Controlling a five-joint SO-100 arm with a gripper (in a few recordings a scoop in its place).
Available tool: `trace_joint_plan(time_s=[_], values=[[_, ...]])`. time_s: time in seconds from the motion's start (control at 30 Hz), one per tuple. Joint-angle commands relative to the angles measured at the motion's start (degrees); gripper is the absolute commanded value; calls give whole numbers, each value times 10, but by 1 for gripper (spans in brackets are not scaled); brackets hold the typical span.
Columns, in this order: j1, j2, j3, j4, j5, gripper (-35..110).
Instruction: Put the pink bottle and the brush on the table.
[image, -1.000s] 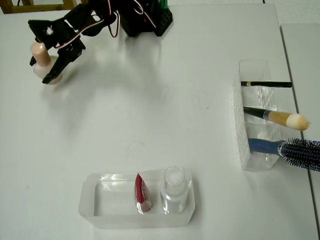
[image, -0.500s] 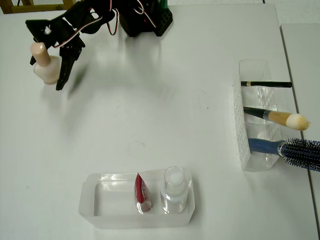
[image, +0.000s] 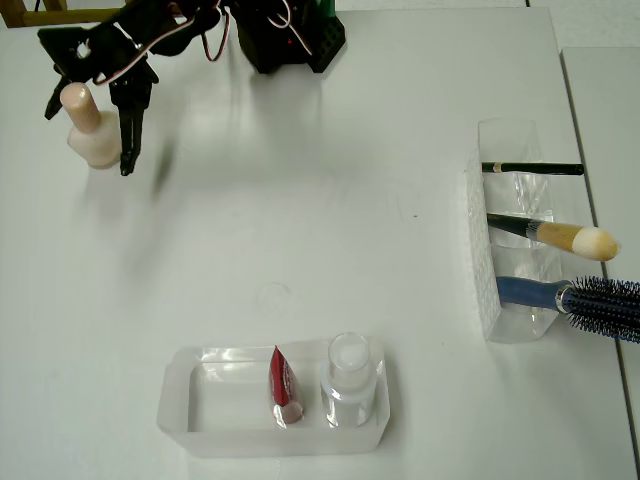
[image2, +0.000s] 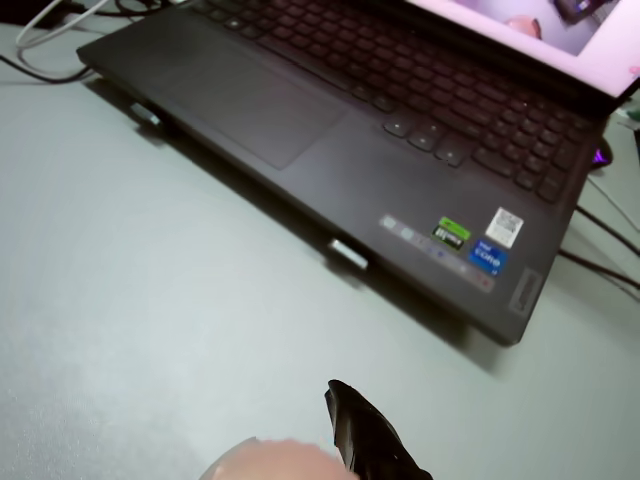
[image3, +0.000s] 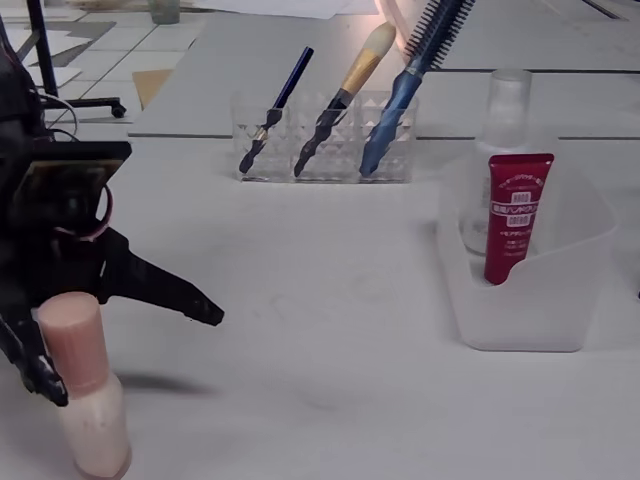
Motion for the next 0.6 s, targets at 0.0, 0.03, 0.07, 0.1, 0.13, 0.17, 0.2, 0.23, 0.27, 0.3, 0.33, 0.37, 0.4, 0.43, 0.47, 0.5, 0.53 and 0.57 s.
trace_joint_plan(time_s=[0.0, 0.03, 0.07, 0.1, 0.13, 0.17, 0.2, 0.23, 0.27, 0.3, 0.33, 0.37, 0.4, 0.43, 0.47, 0.5, 0.53, 0.57], values=[[5, 53, -32, 33, -14, 67], [4, 65, -38, 50, -14, 68], [4, 72, -43, 63, -14, 68], [4, 80, -47, 73, -15, 68], [4, 88, -54, 85, -15, 68], [3, 93, -59, 94, -15, 68], [3, 98, -68, 109, -15, 68], [3, 107, -83, 132, -15, 68], [3, 113, -96, 153, -15, 68], [2, 120, -110, 176, -15, 67], [1, 126, -123, 196, -15, 67], [0, 131, -139, 220, -12, 67], [-1, 132, -156, 239, -11, 67], [-2, 133, -170, 257, -11, 66], [-2, 136, -183, 276, -11, 66], [-2, 140, -194, 290, -11, 66], [-2, 143, -205, 302, -11, 66], [-3, 147, -216, 322, -11, 66]])
